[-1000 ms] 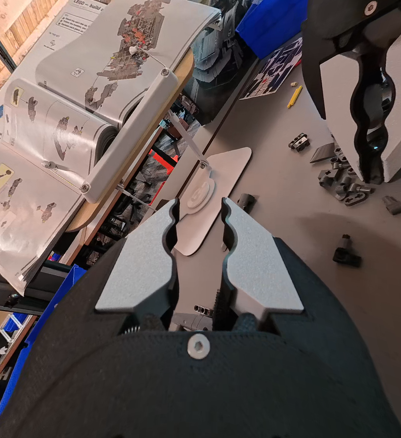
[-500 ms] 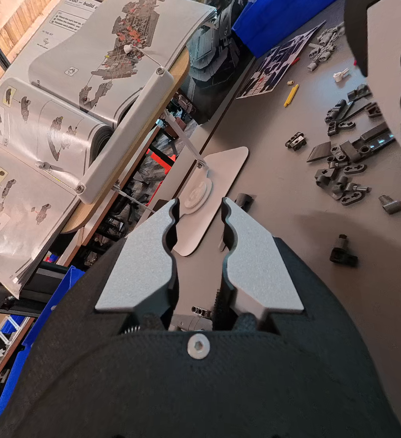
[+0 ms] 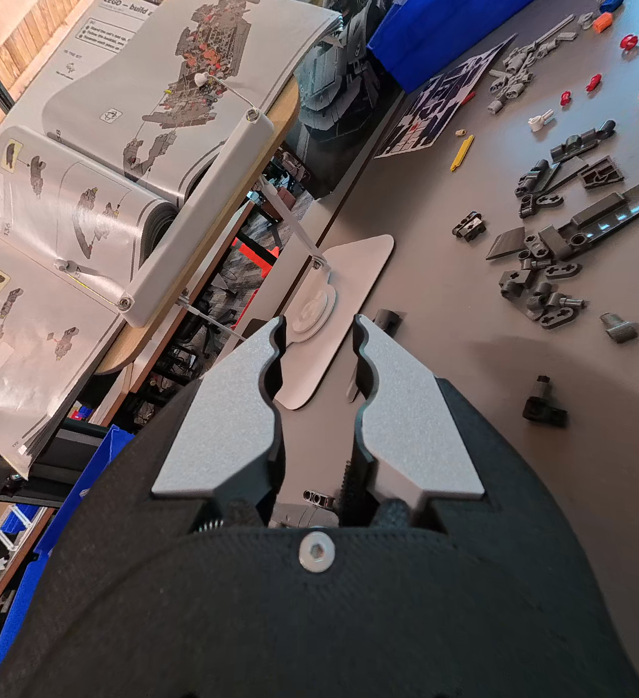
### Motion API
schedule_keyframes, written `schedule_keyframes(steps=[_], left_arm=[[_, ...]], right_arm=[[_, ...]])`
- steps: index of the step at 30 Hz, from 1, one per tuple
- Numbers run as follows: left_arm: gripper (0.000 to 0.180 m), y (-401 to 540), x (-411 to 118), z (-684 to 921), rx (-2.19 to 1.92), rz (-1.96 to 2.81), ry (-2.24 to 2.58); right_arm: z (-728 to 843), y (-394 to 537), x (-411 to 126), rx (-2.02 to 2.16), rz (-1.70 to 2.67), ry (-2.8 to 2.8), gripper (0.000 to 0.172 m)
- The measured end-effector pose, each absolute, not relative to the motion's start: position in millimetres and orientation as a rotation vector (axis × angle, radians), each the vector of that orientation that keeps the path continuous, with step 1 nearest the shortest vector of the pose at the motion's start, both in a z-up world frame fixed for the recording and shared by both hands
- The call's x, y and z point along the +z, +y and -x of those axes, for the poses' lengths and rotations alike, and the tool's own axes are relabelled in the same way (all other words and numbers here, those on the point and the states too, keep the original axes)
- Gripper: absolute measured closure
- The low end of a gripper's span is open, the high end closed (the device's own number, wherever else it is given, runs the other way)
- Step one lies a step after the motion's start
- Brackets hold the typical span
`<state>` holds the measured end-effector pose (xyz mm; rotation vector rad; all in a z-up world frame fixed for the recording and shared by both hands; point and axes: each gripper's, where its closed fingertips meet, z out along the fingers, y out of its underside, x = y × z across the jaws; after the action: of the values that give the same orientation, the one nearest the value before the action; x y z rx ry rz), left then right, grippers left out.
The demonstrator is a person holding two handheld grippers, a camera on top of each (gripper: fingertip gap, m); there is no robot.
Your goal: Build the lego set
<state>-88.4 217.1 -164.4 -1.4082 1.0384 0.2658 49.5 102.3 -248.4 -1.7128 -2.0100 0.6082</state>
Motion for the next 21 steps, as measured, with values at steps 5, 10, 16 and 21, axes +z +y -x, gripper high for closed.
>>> schedule_keyframes(steps=[5,10,16,21], left_arm=[[0.147,217,-165,87,0.266,1.408,1.044],[0.147,216,-166,87,0.265,1.406,1.048],[0.147,215,-164,87,0.261,1.401,1.048],[0.147,214,-165,86,0.258,1.4,1.054]], right_arm=[[-36,77,-252,0.634,1.662,-2.081,0.167],[-21,59,-260,0.622,1.622,-2.154,0.167],[-15,61,-260,0.607,1.618,-2.166,0.167],[-15,62,-261,0.609,1.624,-2.172,0.167]])
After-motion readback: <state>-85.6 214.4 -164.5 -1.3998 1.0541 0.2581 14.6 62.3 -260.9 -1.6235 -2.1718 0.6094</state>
